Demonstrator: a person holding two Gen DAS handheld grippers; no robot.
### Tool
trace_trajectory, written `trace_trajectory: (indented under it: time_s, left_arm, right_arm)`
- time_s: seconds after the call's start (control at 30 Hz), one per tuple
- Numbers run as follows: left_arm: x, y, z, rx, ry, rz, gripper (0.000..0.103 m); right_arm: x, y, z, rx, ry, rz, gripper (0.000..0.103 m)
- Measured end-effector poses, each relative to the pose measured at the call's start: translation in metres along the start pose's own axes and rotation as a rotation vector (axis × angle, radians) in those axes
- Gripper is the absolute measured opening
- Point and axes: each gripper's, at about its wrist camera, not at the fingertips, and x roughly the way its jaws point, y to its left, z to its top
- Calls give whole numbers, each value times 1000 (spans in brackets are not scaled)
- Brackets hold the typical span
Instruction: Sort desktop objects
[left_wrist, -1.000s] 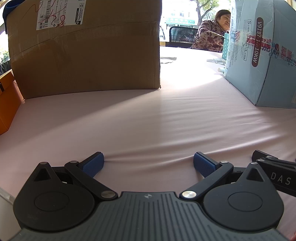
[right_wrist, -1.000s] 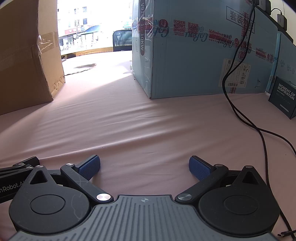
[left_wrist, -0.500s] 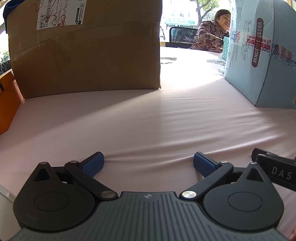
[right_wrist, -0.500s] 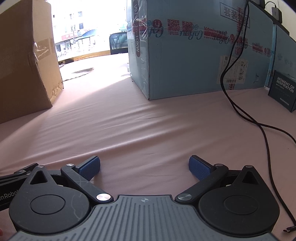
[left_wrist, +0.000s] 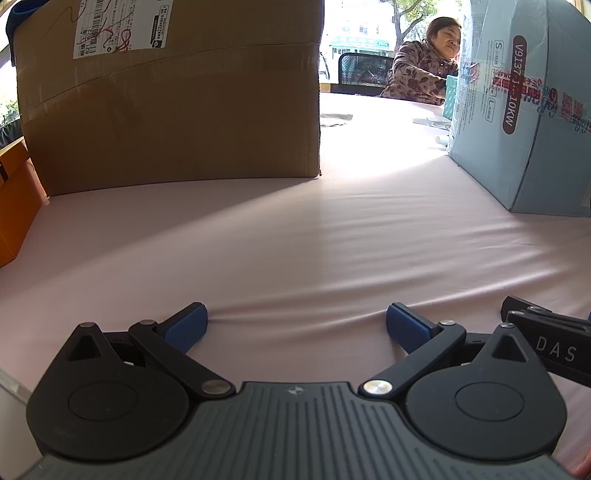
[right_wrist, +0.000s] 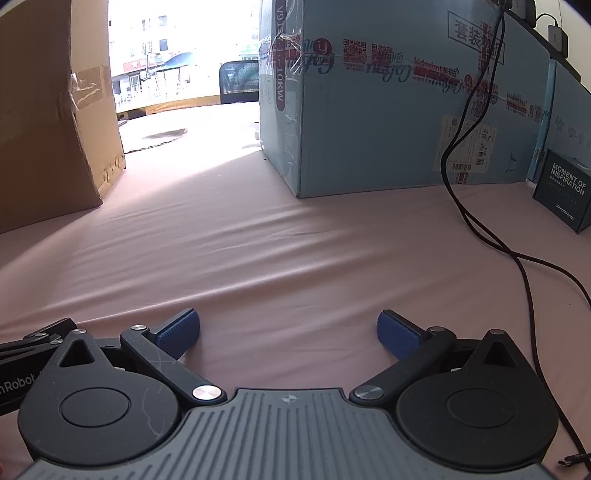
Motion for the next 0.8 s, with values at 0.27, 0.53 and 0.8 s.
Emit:
trace_trajectory:
  time_s: [0.27,0.53,0.8]
  left_arm:
    - [1,1,1,2,0,-2,103]
    - [1,1,1,0,1,-5,103]
    - [1,2,1,1,0,-5,103]
  right_arm:
    - [1,0,0,2,1,2,103]
    - [0,-1,0,2,2,1,103]
    - [1,-2,0,7,2,5,103]
